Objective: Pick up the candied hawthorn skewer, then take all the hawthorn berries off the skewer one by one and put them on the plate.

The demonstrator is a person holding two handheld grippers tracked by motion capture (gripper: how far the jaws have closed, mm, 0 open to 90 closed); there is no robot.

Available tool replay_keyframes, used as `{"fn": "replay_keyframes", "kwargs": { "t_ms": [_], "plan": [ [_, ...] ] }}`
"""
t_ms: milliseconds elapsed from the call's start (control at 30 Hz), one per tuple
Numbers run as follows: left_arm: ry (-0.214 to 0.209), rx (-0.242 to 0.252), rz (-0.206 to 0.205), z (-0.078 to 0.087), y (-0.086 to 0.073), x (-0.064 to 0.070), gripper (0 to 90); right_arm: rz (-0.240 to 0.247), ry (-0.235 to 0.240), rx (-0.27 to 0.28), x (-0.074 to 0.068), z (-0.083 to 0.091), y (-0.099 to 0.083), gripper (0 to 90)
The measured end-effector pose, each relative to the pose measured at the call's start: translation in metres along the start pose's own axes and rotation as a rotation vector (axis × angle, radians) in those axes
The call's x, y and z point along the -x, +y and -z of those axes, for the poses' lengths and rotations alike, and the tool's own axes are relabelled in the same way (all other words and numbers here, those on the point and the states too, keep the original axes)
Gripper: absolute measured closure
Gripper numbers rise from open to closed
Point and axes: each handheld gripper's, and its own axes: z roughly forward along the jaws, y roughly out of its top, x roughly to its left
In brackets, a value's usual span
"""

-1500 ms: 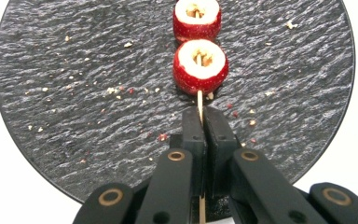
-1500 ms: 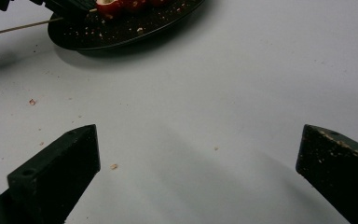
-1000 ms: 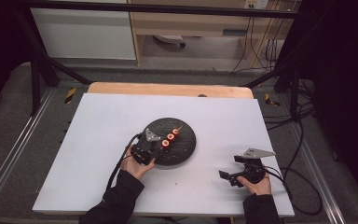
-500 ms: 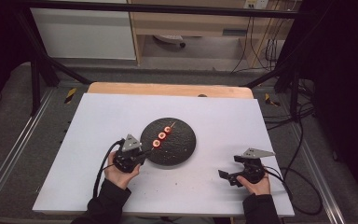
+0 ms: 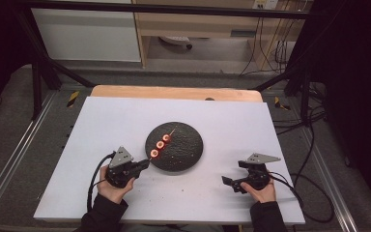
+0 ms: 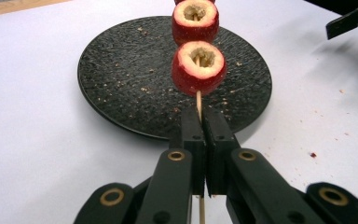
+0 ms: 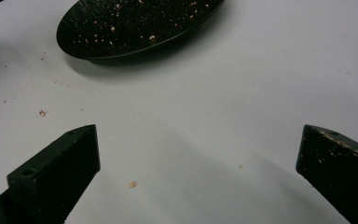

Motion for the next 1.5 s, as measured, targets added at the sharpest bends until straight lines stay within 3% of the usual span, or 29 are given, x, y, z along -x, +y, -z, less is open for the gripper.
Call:
{"fn": "replay_keyframes", "kwargs": {
  "t_ms": [467,800,1167,1500],
  "plan": [
    [-0.052,0.019,0.004,0.004,-0.012,0.001,88.1,0.02,0.003,0.005,-0.025,-0.012,0.016,0.5],
    [-0.056,0.03,-0.006,0.004,-0.013,0.005,88.1,0.008,0.003,0.031,-0.042,-0.02,0.032,0.5],
    [-0.065,0.038,-0.016,0.005,-0.012,0.008,88.1,0.007,0.027,0.083,-0.067,-0.034,0.068,0.5],
    [-0.072,0.039,-0.031,0.004,-0.013,0.012,88.1,-0.032,0.079,0.129,-0.087,-0.057,0.099,3.3]
  ]
}}
